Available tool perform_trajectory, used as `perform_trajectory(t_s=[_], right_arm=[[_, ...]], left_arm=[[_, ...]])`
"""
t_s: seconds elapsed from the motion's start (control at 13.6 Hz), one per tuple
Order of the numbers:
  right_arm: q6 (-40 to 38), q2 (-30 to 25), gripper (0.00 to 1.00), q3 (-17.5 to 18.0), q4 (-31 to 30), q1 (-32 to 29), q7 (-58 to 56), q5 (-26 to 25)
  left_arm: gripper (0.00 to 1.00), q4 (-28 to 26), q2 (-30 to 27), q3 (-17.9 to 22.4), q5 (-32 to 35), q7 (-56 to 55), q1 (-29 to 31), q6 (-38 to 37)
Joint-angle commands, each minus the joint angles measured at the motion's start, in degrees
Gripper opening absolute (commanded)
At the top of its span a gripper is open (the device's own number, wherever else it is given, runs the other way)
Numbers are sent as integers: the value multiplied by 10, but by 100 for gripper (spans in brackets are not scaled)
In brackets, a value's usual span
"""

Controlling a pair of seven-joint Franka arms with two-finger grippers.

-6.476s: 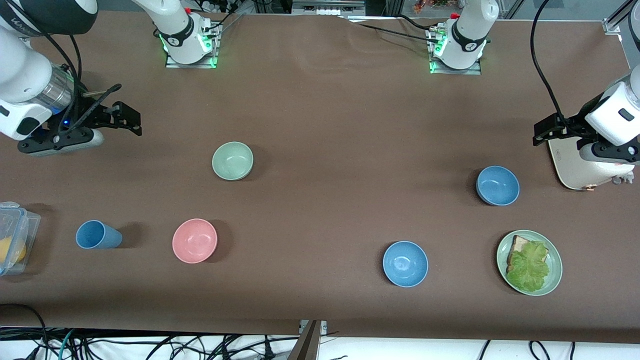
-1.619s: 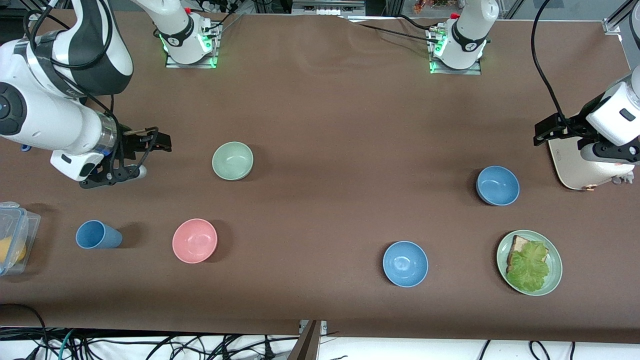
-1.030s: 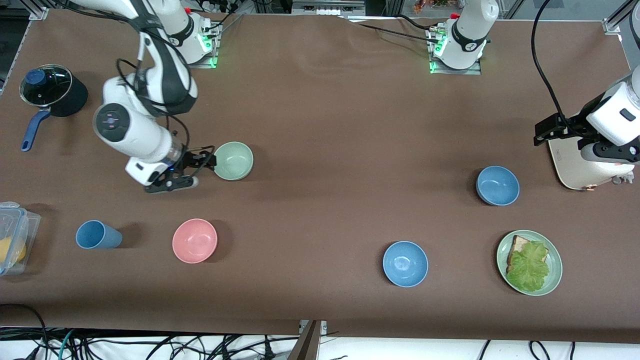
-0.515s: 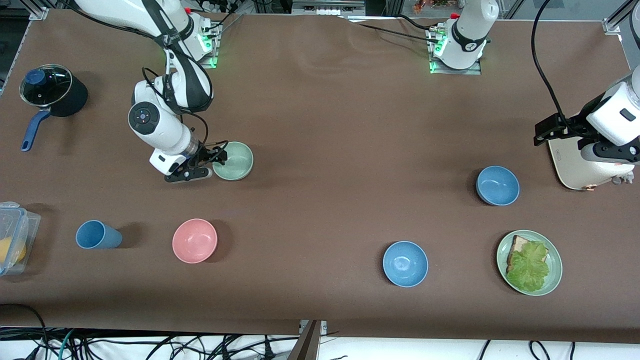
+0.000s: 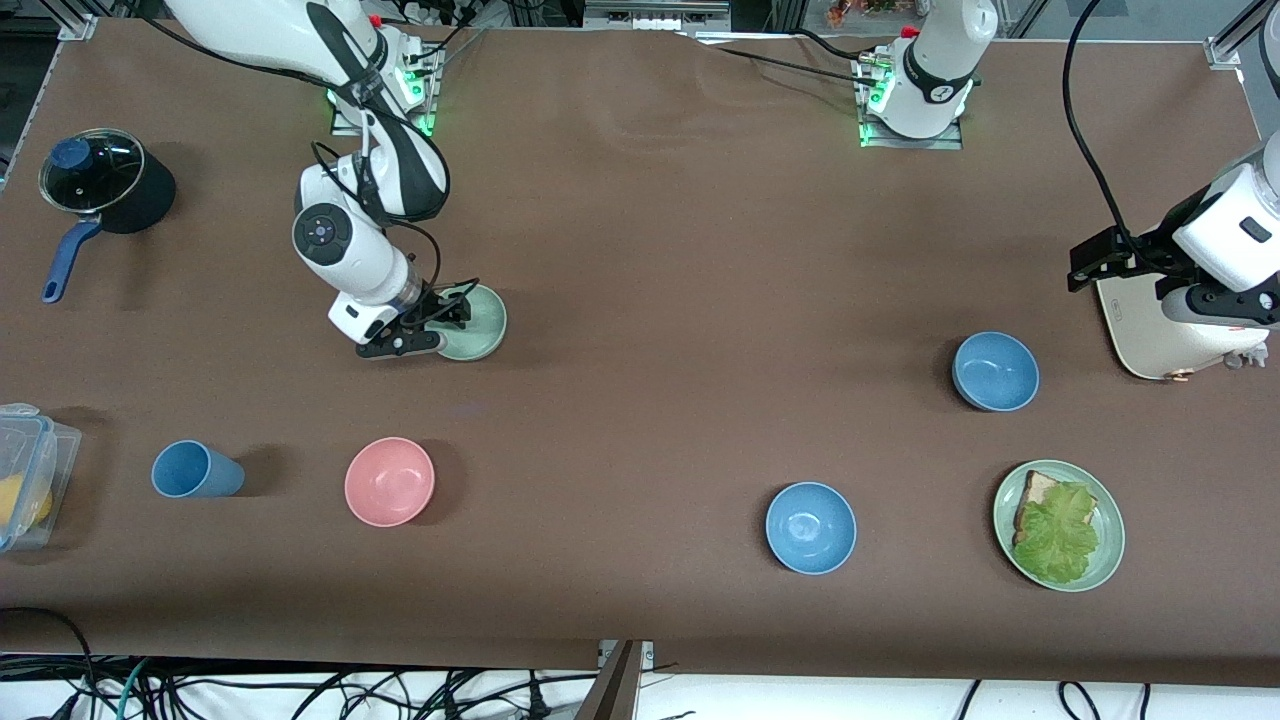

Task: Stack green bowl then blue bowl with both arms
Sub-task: 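Reach the right gripper over the light green bowl and grasp its rim, then carry the green bowl with the right gripper to the table center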

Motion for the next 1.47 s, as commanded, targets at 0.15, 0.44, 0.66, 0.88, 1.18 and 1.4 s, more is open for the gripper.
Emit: perform_trajectory(t_s=[0.15,0.44,0.66,0.88,1.18,1.4], right_arm=[[10,-5,0,3,-5,-1,11,-4],[-66,-13,0,38,79,3,19,-5],[-108,43,0,45,196,53,95,-5],[-131,176,0,43,375,133,210,-12],[-181,304,0,38,553,211,304,-39],[-175,321,0,31,554,227,309,-63]], left_arm=[[100,-2,-6,2,-11,2,0,-8],[100,-2,-7,2,-11,2,0,-8],[100,-3,-6,2,-12,2,6,-7],[100,-3,-6,2,-11,2,6,-7],[100,-2,-6,-1,-12,1,6,-8],[100,-2,-6,-1,-11,1,6,-7]])
